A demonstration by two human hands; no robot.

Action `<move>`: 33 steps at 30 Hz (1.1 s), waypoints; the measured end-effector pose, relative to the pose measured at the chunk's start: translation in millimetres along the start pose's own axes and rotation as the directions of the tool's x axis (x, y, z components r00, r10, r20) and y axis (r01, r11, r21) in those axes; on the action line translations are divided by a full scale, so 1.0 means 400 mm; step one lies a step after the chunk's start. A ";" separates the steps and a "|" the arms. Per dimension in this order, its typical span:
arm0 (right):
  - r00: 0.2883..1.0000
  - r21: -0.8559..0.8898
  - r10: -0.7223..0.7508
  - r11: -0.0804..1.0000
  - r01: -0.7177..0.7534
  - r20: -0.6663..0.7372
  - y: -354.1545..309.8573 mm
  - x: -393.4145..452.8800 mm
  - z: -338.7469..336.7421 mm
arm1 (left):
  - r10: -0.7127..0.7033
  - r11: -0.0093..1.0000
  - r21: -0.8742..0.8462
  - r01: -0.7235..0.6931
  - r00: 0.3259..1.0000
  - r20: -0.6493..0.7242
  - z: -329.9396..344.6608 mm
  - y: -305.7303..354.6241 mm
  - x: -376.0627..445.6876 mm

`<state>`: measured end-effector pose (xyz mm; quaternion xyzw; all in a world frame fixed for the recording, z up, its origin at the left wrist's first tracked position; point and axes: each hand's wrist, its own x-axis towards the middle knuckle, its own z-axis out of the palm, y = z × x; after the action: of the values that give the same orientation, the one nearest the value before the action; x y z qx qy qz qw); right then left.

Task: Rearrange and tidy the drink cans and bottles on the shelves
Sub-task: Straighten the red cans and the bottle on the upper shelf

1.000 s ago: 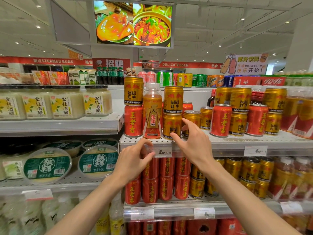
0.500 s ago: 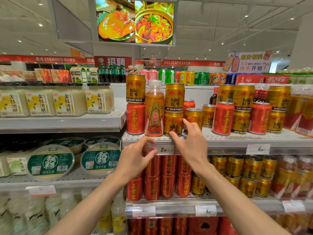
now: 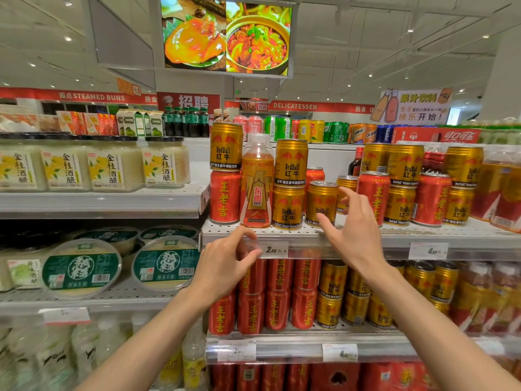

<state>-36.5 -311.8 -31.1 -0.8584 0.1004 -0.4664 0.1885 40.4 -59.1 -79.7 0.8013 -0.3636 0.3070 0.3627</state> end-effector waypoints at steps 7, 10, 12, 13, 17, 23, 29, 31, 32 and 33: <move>0.980 -0.008 0.107 0.994 -0.107 0.171 -0.004 0.005 0.030 | 0.005 1.000 0.008 -0.005 1.000 0.008 -0.002 0.002 0.001; 0.978 0.032 0.132 0.990 -0.138 0.161 -0.011 0.006 0.021 | 0.004 1.000 0.009 -0.004 1.000 0.015 -0.004 0.004 0.000; 0.977 0.086 0.134 0.985 -0.149 0.165 -0.013 0.001 0.014 | 0.001 1.000 0.009 -0.001 1.000 0.017 -0.004 0.005 -0.001; 0.977 0.105 0.133 0.983 -0.152 0.170 -0.015 -0.003 0.012 | 0.000 1.000 0.010 0.000 1.000 0.017 -0.004 0.006 -0.001; 0.978 0.149 0.127 0.977 -0.152 0.168 -0.020 -0.013 0.013 | -0.003 1.000 0.016 0.002 1.000 0.014 -0.003 0.007 -0.001; 0.981 0.119 0.112 0.984 -0.132 0.156 -0.020 -0.018 0.020 | -0.006 1.000 0.022 0.006 1.000 0.020 -0.005 0.009 -0.002; 0.985 0.054 0.092 0.993 -0.101 0.146 -0.014 -0.030 0.025 | -0.043 0.999 0.017 0.043 0.999 0.027 -0.001 0.013 -0.004; 0.986 0.023 0.094 0.995 -0.098 0.134 -0.016 -0.045 0.022 | -0.065 0.998 0.006 0.065 0.998 0.023 -0.001 0.018 -0.005; 0.987 0.006 0.094 0.995 -0.096 0.131 -0.018 -0.056 0.019 | -0.076 0.997 0.001 0.076 0.997 0.031 -0.002 0.021 -0.008; 0.988 -0.012 0.089 0.996 -0.089 0.129 -0.020 -0.070 0.014 | -0.088 0.996 -0.003 0.088 0.995 0.047 -0.005 0.025 -0.012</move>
<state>-47.1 -293.4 -51.9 -0.8819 0.1276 -0.4008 0.2128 29.3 -60.7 -78.6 0.8226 -0.3371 0.2710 0.3692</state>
